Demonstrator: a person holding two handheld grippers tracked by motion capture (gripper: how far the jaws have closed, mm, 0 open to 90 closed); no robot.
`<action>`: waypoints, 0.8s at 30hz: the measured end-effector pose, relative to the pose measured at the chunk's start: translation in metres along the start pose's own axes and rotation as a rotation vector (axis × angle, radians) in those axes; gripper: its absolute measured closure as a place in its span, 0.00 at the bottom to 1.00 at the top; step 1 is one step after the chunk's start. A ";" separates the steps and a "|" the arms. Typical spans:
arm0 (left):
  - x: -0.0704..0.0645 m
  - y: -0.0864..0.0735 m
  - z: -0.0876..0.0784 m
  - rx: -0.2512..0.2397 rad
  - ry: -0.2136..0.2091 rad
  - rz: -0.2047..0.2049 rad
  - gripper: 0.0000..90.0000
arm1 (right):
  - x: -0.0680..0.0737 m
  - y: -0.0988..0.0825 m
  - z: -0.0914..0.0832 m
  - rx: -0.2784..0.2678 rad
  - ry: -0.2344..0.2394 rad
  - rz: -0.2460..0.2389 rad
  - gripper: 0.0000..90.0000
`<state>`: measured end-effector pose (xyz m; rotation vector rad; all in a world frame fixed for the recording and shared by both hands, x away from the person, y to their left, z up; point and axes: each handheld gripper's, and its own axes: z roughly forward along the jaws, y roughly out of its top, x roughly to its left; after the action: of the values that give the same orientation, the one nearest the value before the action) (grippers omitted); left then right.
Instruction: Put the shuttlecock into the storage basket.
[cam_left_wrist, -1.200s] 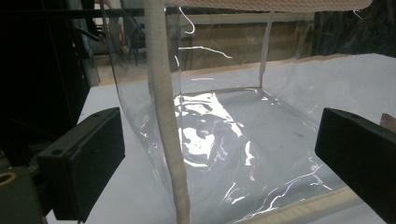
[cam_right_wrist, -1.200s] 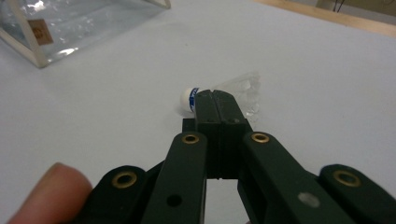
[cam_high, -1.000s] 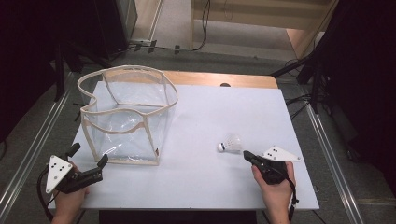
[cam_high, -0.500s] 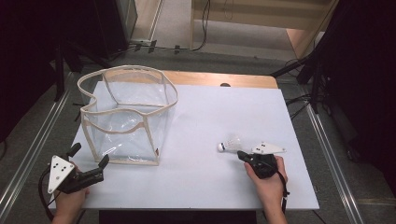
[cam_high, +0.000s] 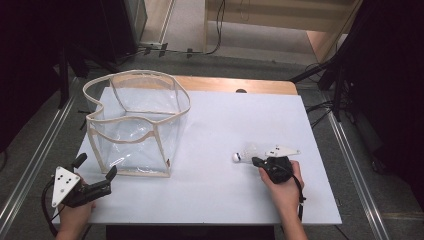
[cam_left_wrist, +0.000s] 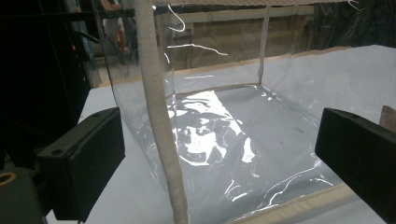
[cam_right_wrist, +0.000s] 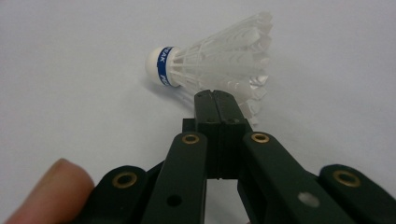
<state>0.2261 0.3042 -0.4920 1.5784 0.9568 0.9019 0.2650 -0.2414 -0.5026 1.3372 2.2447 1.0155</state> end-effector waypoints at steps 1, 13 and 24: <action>0.000 0.000 0.000 0.000 0.000 0.000 0.03 | -0.001 0.002 0.001 0.001 0.000 -0.003 0.97; 0.000 0.000 0.000 0.001 0.000 0.005 0.03 | 0.003 0.026 0.024 0.035 -0.014 -0.057 0.97; -0.001 0.000 0.000 0.003 0.002 0.010 0.03 | 0.005 0.049 0.039 0.054 -0.023 -0.070 0.97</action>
<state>0.2258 0.3032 -0.4921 1.5863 0.9532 0.9099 0.3163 -0.2064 -0.4935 1.2758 2.3006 0.9175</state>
